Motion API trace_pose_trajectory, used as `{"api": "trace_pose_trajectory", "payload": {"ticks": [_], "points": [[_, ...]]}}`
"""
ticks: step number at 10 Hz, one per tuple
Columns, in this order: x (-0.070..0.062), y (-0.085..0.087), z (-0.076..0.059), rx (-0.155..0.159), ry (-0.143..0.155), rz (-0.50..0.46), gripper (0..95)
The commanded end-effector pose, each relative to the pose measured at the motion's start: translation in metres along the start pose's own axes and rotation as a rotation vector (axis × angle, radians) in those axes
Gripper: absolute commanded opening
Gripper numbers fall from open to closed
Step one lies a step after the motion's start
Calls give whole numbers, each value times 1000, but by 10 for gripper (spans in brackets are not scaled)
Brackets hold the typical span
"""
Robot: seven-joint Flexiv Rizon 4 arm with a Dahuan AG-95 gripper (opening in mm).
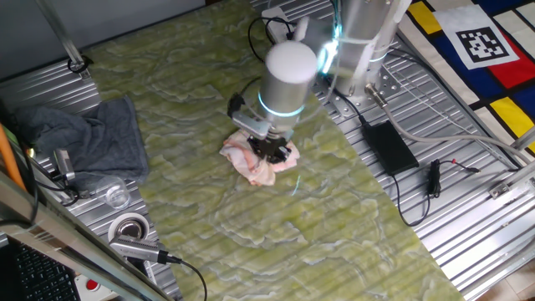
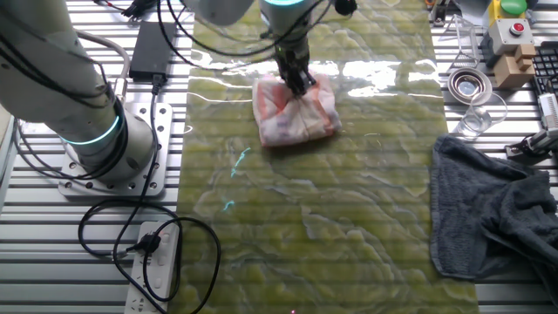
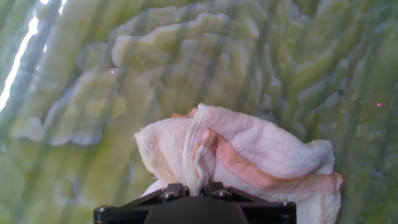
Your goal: Clean the table with a cloth
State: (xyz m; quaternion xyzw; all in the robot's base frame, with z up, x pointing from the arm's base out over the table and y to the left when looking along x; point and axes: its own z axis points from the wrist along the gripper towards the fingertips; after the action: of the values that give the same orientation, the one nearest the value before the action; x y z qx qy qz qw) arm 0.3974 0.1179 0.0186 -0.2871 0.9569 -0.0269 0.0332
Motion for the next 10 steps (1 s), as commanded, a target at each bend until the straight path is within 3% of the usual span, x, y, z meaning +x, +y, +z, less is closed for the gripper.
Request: {"api": "trace_pose_trajectory", "payload": {"ticks": [1,3,7,10], "points": [[5,-3,-10,-22,14,-24,0],[7,-9,-11,-17,20,-67,0],[5,-11,-11,-23,29,-65,0],[5,-11,-11,-68,73,-72,0]]}}
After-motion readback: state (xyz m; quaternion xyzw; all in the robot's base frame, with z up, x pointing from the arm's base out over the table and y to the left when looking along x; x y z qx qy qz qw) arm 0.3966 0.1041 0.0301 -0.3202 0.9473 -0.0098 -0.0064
